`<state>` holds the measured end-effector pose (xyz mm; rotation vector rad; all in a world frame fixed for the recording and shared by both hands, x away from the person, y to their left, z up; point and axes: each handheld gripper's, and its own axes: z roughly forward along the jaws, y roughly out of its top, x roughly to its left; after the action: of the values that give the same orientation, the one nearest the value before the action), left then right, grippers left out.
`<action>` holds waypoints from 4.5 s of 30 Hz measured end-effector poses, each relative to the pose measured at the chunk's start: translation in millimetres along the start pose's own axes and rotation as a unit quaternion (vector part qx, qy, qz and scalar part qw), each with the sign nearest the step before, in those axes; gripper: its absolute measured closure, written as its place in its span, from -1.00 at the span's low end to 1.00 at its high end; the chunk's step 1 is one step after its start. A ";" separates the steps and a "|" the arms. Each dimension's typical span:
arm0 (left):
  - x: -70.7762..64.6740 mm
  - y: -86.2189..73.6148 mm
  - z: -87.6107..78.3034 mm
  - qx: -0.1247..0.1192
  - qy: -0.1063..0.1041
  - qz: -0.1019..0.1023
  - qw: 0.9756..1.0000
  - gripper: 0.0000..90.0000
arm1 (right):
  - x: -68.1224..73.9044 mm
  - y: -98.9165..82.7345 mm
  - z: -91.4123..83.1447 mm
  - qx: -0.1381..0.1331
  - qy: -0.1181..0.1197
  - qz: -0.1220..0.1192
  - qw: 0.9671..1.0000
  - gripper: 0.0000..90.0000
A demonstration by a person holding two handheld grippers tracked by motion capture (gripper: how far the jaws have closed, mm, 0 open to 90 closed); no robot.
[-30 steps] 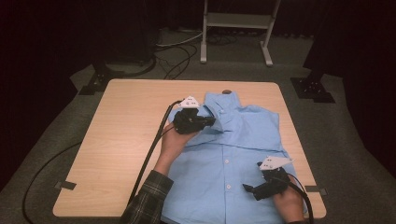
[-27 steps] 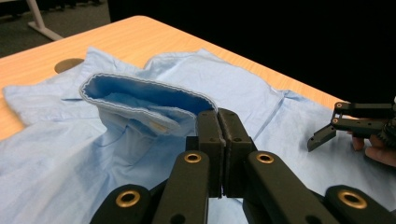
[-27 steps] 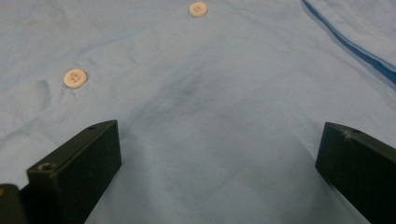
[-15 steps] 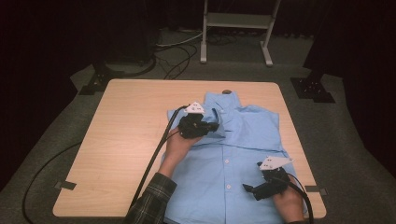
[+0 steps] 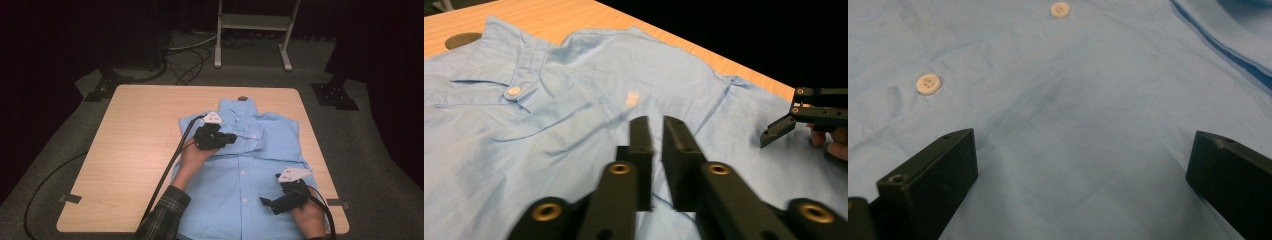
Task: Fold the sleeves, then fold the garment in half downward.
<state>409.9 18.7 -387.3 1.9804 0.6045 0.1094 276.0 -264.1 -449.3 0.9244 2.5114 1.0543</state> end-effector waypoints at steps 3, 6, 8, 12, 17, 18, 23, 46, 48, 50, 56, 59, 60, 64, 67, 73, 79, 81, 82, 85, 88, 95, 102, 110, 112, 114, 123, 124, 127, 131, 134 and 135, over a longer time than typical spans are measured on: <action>-1.2 -0.5 2.2 0.009 0.005 0.003 1.000 0.35 | 0.0 0.0 0.0 0.000 0.000 0.000 1.000 -1.00; -0.9 -1.5 3.3 0.014 0.005 -0.006 1.000 -0.06 | 0.0 0.0 0.0 0.000 0.000 0.000 1.000 -1.00; -0.5 -1.9 3.2 0.019 0.011 -0.002 1.000 -0.24 | 0.0 0.0 -0.1 0.000 0.000 0.000 1.000 -1.00; -2.9 -2.2 2.3 0.041 0.023 0.006 0.999 -0.56 | 0.0 0.0 -0.1 0.000 0.000 0.000 1.000 -1.00; -4.8 -3.8 -3.5 0.051 0.020 0.016 0.998 -0.84 | 0.0 0.0 -0.1 0.000 0.000 0.000 1.000 -1.00; -4.8 -4.4 -4.8 0.058 0.019 0.020 0.998 -0.96 | 0.0 0.0 -0.1 0.000 0.000 0.000 1.000 -1.00; -5.8 -13.2 -18.6 0.063 0.015 0.032 0.997 -1.00 | -0.3 0.1 0.1 0.000 0.001 -0.001 1.000 -1.00; 7.2 -71.2 -73.6 0.134 0.055 0.042 0.989 -1.00 | -0.2 0.0 0.0 0.000 0.000 -0.001 1.000 -1.00; 8.7 -76.3 -74.2 0.140 0.055 0.039 0.988 -1.00 | -0.1 0.0 0.0 0.000 0.000 -0.001 1.000 -1.00; 9.9 -81.1 -73.2 0.147 0.054 0.038 0.987 -1.00 | -0.1 0.0 0.0 0.000 0.000 -0.001 1.000 -1.00; 13.9 -87.8 -69.8 0.159 0.051 0.033 0.985 -1.00 | 0.0 0.0 0.0 0.000 0.000 0.000 1.000 -1.00; 14.9 -90.2 -68.0 0.166 0.051 0.038 0.984 -1.00 | -0.1 0.0 0.0 0.000 0.000 -0.001 1.000 -1.00; 14.6 -90.5 -67.8 0.167 0.051 0.041 0.984 -1.00 | -0.1 0.0 0.0 0.000 0.000 -0.001 1.000 -1.00; 14.4 -92.1 -67.6 0.163 0.053 0.045 0.984 -1.00 | 0.2 -0.2 -0.3 0.001 -0.002 0.000 1.000 -1.00; 12.1 -92.8 -65.7 0.167 0.062 0.060 0.982 -1.00 | 0.2 0.1 -1.2 0.001 -0.004 -0.004 1.000 -1.00; 9.8 -94.7 -64.8 0.165 0.070 0.071 0.981 -1.00 | -6.6 7.7 -10.0 -0.016 -0.033 -0.011 0.999 -1.00; 9.3 -96.6 -65.2 0.157 0.073 0.071 0.982 -1.00 | -28.6 11.8 -18.4 -0.027 -0.030 0.019 0.999 -1.00; 9.1 -97.4 -65.2 0.153 0.074 0.070 0.983 -1.00 | -35.1 12.4 -20.2 -0.035 -0.034 0.023 0.999 -1.00; 8.9 -98.2 -65.4 0.149 0.076 0.069 0.984 -1.00 | -38.6 12.3 -20.7 -0.037 -0.033 0.026 0.998 -1.00; 9.1 -100.1 -66.1 0.141 0.076 0.070 0.985 -1.00 | -48.9 11.2 -19.7 -0.033 -0.035 0.032 0.998 -1.00; 9.5 -101.0 -66.6 0.137 0.073 0.073 0.985 -1.00 | -58.7 10.5 -18.6 -0.015 -0.037 0.037 0.998 -1.00; 9.5 -101.7 -66.7 0.134 0.074 0.072 0.986 -1.00 | -79.0 9.1 -23.2 -0.016 -0.056 0.054 0.997 -1.00; 8.8 -99.5 -65.6 0.143 0.076 0.069 0.984 -1.00 | -101.1 -2.3 -20.3 -0.001 -0.030 0.082 0.996 -1.00; 9.4 -98.3 -65.2 0.148 0.075 0.069 0.984 -1.00 | -100.3 -2.3 -9.3 0.023 -0.064 0.065 0.996 -1.00; 10.3 -98.2 -65.7 0.149 0.072 0.071 0.984 -1.00 | -99.0 -1.7 -8.4 0.023 -0.071 0.073 0.995 -1.00; 10.8 -98.3 -66.2 0.150 0.070 0.073 0.983 -1.00 | -98.3 -1.9 -8.0 0.019 -0.075 0.076 0.994 -1.00; 14.4 -97.7 -71.1 0.164 0.068 0.074 0.981 -1.00 | -93.6 -1.0 -5.2 0.011 -0.085 0.085 0.993 -1.00; 15.0 -97.6 -71.9 0.166 0.069 0.074 0.981 -1.00 | -92.8 0.1 -4.7 0.014 -0.085 0.086 0.993 -1.00; 17.3 -98.4 -75.9 0.170 0.072 0.071 0.980 -1.00 | -89.8 3.0 -2.1 0.017 -0.081 0.085 0.993 -1.00; 19.4 -99.8 -80.7 0.175 0.077 0.066 0.979 -1.00 | -85.5 7.2 1.2 0.021 -0.082 0.087 0.993 -1.00; 21.9 -100.8 -85.0 0.180 0.078 0.066 0.978 -1.00 | -82.1 10.1 4.0 0.021 -0.082 0.086 0.993 -1.00; 22.4 -101.2 -86.2 0.180 0.078 0.064 0.978 -1.00 | -79.5 12.5 5.9 0.024 -0.082 0.087 0.993 -1.00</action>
<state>363.9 135.1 -437.2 2.3792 0.6307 0.2512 345.0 -305.6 -444.7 1.2106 2.3653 0.9284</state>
